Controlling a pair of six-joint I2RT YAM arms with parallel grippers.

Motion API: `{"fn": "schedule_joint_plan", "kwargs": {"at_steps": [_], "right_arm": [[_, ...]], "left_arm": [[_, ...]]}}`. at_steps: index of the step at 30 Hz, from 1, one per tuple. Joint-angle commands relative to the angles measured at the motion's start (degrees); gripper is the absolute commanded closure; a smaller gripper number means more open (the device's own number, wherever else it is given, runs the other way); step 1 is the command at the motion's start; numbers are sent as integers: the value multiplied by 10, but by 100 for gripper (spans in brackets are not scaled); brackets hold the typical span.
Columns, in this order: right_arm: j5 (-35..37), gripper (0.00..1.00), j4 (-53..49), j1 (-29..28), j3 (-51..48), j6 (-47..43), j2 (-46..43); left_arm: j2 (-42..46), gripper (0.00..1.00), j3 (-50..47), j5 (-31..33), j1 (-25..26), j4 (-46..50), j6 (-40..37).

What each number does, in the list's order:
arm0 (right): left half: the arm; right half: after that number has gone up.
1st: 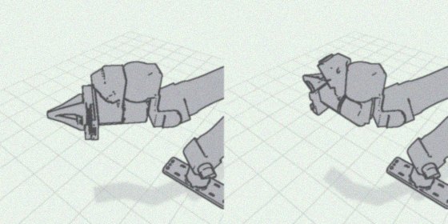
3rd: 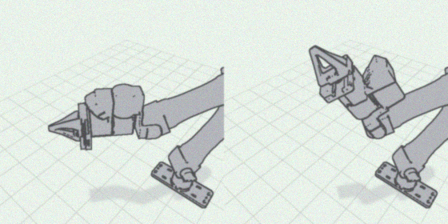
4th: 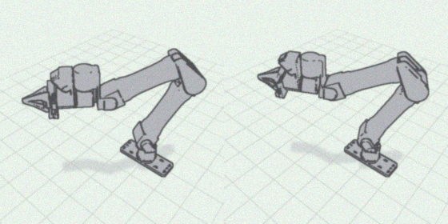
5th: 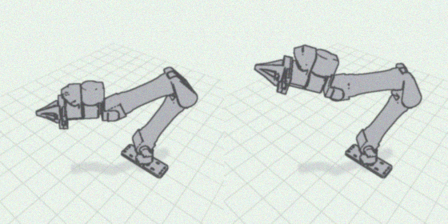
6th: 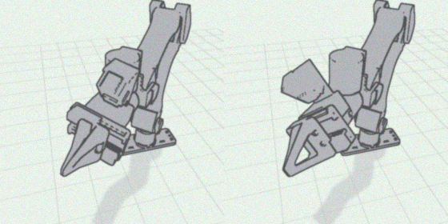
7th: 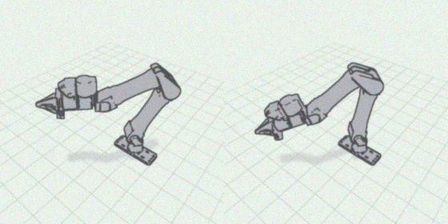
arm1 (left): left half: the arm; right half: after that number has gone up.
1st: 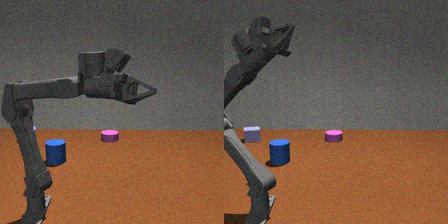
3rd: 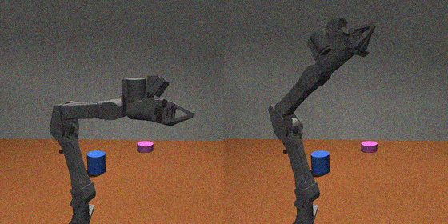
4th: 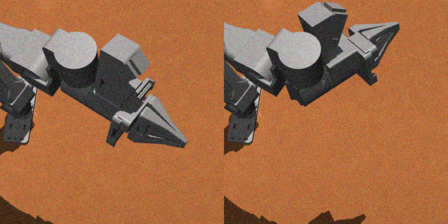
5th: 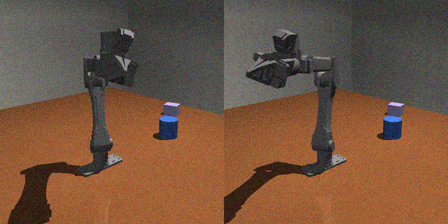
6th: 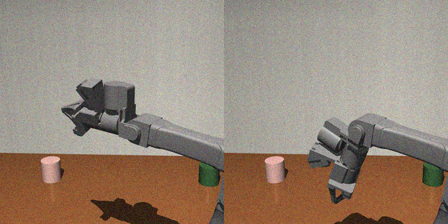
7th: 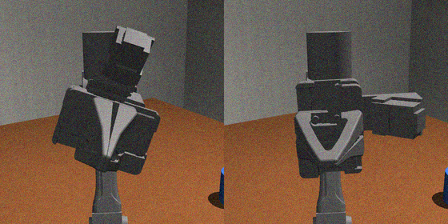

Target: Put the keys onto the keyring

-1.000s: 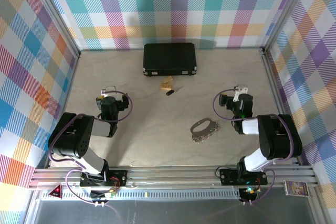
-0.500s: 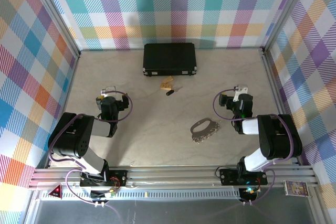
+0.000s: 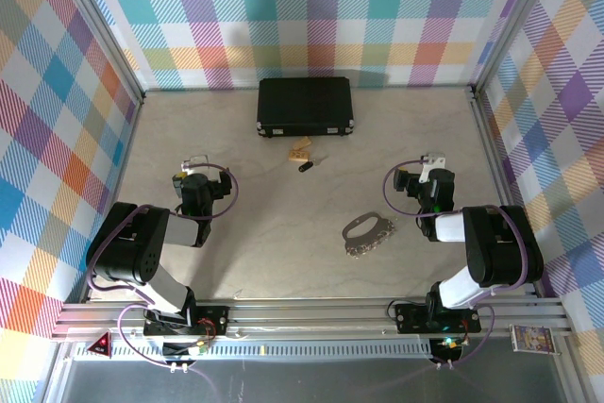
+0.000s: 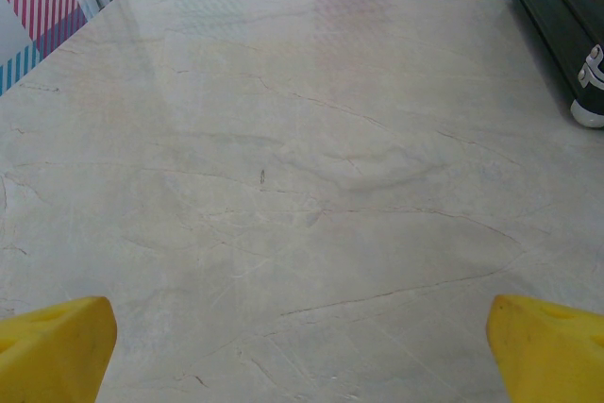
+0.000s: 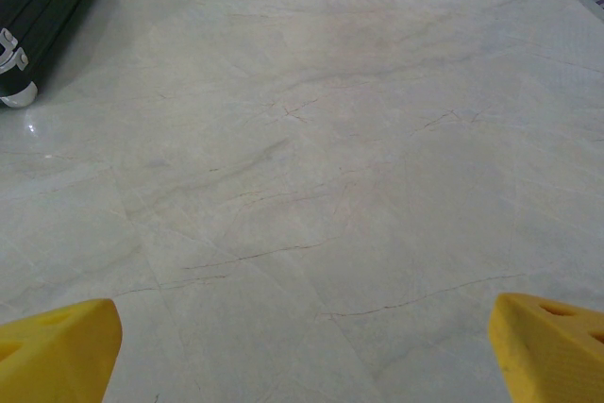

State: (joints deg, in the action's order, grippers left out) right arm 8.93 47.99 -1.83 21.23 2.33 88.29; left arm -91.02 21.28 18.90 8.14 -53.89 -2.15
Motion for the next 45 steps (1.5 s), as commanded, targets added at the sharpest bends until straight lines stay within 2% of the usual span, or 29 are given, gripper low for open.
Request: {"fn": "schedule_joint_plan", "kwargs": {"at_steps": [1, 14, 19, 21, 24, 26, 28, 30, 33, 36, 39, 42, 45], "right_arm": [[1, 1, 24, 2, 8, 6, -3], [4, 1, 27, 2, 8, 6, -4], [-9, 1, -26, -5, 25, -8, -32], [-2, 1, -77, -9, 37, -12, -66], [-11, 1, -136, -11, 42, -16, -124], [-5, 1, -193, -12, 54, 15, -168], [10, 1, -288, -13, 80, 71, -213], [32, 1, -394, -13, 116, 128, -245], [41, 1, -557, -13, 182, 190, -269], [-15, 1, -662, -14, 230, 194, -271], [-63, 1, -737, -14, 262, 197, -267], [-118, 1, -784, -14, 273, 212, -267], [-169, 1, -828, -14, 273, 233, -266]], "left_arm": [[1, 0, 5, -5, -7, 2, 7], [1, 0, 2, -8, -7, -2, 5], [19, 0, 3, -34, -6, 14, -5], [36, 0, 2, -27, -6, 24, -4], [81, 0, 32, -23, -6, 131, -2], [106, 0, 59, -22, -4, 211, 4], [137, 0, 89, -28, -3, 303, 38], [171, 0, 105, -77, 2, 365, 55], [232, 0, 135, -102, 33, 471, 87], [263, 0, 187, -110, 64, 605, 132], [248, 0, 251, -173, 86, 729, 164], [217, 0, 297, -262, 121, 791, 170], [180, 0, 335, -328, 177, 820, 167]]}}
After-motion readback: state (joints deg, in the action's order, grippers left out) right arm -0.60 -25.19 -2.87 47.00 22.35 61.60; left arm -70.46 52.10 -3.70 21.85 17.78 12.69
